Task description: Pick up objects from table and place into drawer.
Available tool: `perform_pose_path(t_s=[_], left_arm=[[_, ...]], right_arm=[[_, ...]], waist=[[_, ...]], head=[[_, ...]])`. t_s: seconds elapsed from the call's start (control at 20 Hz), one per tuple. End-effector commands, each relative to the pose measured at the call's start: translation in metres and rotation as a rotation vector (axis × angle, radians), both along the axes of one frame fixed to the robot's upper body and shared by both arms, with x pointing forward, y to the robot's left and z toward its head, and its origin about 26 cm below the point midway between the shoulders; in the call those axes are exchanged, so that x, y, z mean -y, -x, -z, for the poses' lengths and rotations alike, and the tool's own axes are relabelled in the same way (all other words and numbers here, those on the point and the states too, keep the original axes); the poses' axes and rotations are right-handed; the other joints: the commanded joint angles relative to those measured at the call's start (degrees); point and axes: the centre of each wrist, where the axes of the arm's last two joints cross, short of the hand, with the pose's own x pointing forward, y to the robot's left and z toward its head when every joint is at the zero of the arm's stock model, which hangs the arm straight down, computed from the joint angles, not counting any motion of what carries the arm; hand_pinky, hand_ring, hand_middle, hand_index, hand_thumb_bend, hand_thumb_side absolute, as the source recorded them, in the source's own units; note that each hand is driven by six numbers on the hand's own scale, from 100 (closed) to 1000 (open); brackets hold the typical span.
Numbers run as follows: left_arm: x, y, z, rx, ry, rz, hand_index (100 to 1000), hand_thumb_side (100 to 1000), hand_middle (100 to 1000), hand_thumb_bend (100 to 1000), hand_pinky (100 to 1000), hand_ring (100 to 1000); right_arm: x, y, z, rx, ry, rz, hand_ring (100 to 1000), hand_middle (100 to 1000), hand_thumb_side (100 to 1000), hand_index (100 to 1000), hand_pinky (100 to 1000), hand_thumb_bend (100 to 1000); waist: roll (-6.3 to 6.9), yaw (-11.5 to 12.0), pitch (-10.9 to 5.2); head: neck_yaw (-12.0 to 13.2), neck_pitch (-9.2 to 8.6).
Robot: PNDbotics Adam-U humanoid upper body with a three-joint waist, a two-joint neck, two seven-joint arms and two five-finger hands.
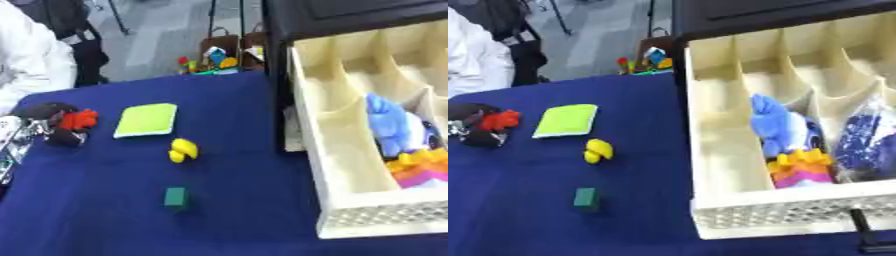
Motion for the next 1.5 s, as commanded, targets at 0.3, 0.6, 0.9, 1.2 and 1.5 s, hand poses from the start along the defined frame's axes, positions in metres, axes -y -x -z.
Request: perform_pose_path(t_s=[0.3, 0.6, 0.9, 1.2, 1.5], left_arm=[[-0.0106, 0.0095, -0.0206, 0.023, -0.011, -0.044, 891, 653, 830, 100, 696, 860], [-0.0106, 0.0083, -0.0178, 0.047, -0.008, -0.04, 808, 663, 731, 100, 623, 798], [-0.0084, 0.0084, -0.0199, 0.122, -0.099, -0.035, 743, 658, 657, 100, 522, 733], [-0.0089, 0.0087, -0.017, 0.171, -0.17, -0.033, 665, 634, 576, 100, 416, 657], [-0.0086, 0.0084, -0.0149, 0.228, -0.247, -0.038, 604, 645, 508, 100, 364, 607]], right_arm=[[0.0016, 0.003, -0.0086, 0.096, 0.006, -0.033, 630, 572, 1000, 773, 576, 100], [0.0017, 0.003, -0.0087, 0.097, 0.004, -0.032, 630, 573, 1000, 773, 576, 100], [0.0021, 0.003, -0.0081, 0.096, 0.0, -0.032, 629, 574, 1000, 774, 576, 100], [0.0026, 0.003, -0.008, 0.099, -0.007, -0.031, 628, 576, 1000, 773, 575, 100], [0.003, 0.003, -0.0078, 0.103, -0.014, -0.032, 627, 575, 1000, 774, 574, 100]], waist=[[-0.23, -0.29, -0.91], [-0.27, -0.53, -0.9], [-0.32, -0.34, -1.39], [-0.32, -0.25, -2.07], [-0.37, -0.17, -2.44]], head=[[0.78, -1.14], [1.29, -1.35], [1.08, -0.98], [1.19, -0.81], [1.25, -0.63]])
